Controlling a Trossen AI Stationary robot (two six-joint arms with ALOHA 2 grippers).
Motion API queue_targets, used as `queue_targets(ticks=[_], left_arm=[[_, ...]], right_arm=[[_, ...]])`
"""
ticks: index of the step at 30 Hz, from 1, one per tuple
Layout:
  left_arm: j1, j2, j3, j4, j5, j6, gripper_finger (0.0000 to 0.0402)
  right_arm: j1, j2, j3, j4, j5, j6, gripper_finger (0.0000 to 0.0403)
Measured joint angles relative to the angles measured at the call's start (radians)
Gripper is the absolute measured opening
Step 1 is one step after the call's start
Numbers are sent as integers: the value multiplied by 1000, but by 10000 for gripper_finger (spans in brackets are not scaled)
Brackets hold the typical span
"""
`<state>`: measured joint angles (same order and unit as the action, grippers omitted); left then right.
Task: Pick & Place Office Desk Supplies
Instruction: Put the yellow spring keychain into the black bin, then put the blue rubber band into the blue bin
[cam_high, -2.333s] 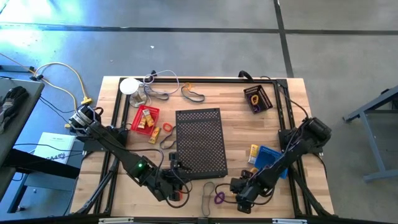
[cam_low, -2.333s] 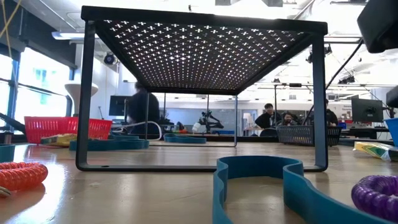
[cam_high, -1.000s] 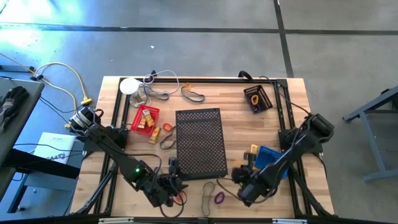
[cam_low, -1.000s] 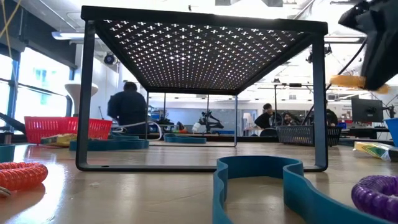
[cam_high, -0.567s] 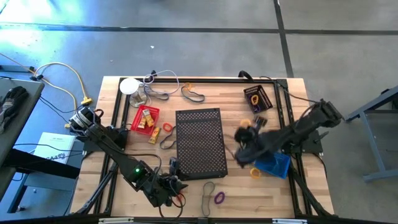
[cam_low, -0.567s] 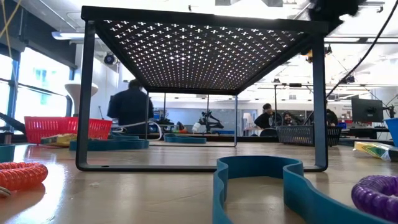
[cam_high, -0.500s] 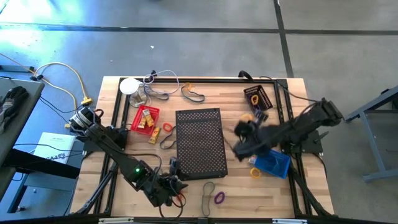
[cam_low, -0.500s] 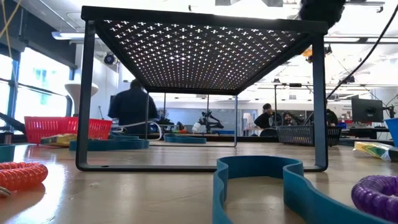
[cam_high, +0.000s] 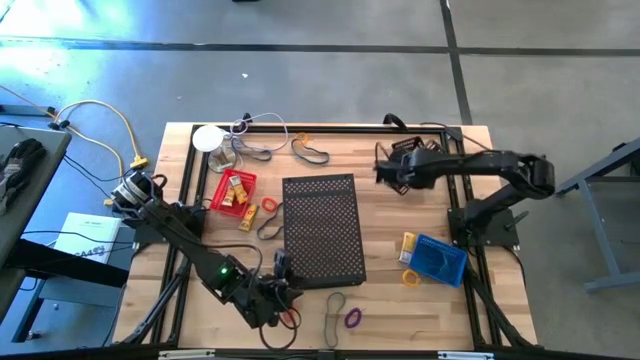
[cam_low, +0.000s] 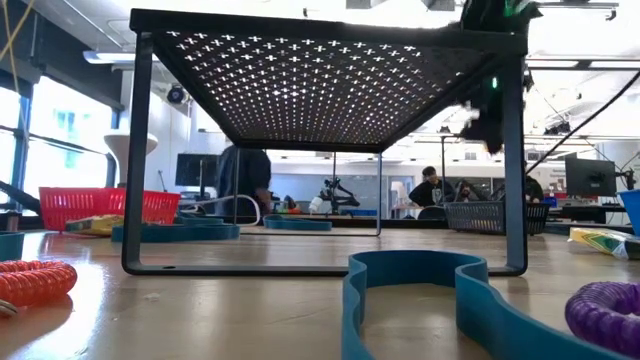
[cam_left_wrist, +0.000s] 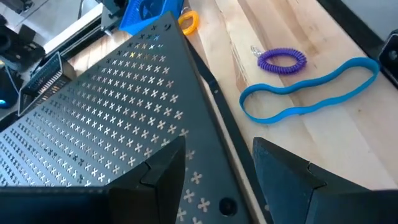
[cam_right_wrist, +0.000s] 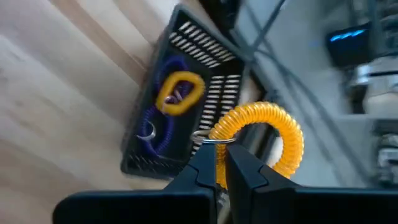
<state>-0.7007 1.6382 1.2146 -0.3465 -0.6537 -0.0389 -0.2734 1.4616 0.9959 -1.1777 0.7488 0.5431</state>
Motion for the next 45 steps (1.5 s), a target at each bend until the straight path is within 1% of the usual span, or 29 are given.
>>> queue_targets(ticks=[3, 6, 9, 13, 18, 23, 27, 30, 34, 39, 42, 45], left_arm=[[7, 0, -6, -1, 2, -3, 178], [13, 0, -7, -2, 3, -3, 178], [20, 0, -7, -5, 4, -3, 178], [25, 0, -7, -5, 4, -3, 178], [31, 0, -7, -5, 4, -15, 178], [31, 0, -7, -6, 37, -20, 178], [31, 0, -7, -14, 42, -21, 178], [31, 0, -6, -63, 35, -24, 178], [18, -15, -6, -161, 30, -71, 178], [-11, -66, -6, -296, 39, -167, 178], [-26, -105, -7, -267, 39, -179, 178], [-35, -133, -7, -206, 39, -137, 178]], right_arm=[[-101, -1, -77, 187, -73, -109, 4], [-175, -1, -125, 303, -109, -156, 4], [-219, -1, -150, 374, -141, -155, 4], [-263, -1, -165, 407, -222, -150, 16], [-274, 0, -174, 435, -216, -149, 55], [-272, 1, -174, 473, -196, -147, 122], [-254, -8, -169, 477, -147, -154, 173], [-222, -48, -151, 453, -140, -187, 194], [-164, -146, -113, 402, -137, -208, 200], [-75, -335, -101, 413, -51, -176, 200], [-8, -442, -100, 432, -41, -148, 200], [73, -524, -100, 447, -45, -124, 200]])
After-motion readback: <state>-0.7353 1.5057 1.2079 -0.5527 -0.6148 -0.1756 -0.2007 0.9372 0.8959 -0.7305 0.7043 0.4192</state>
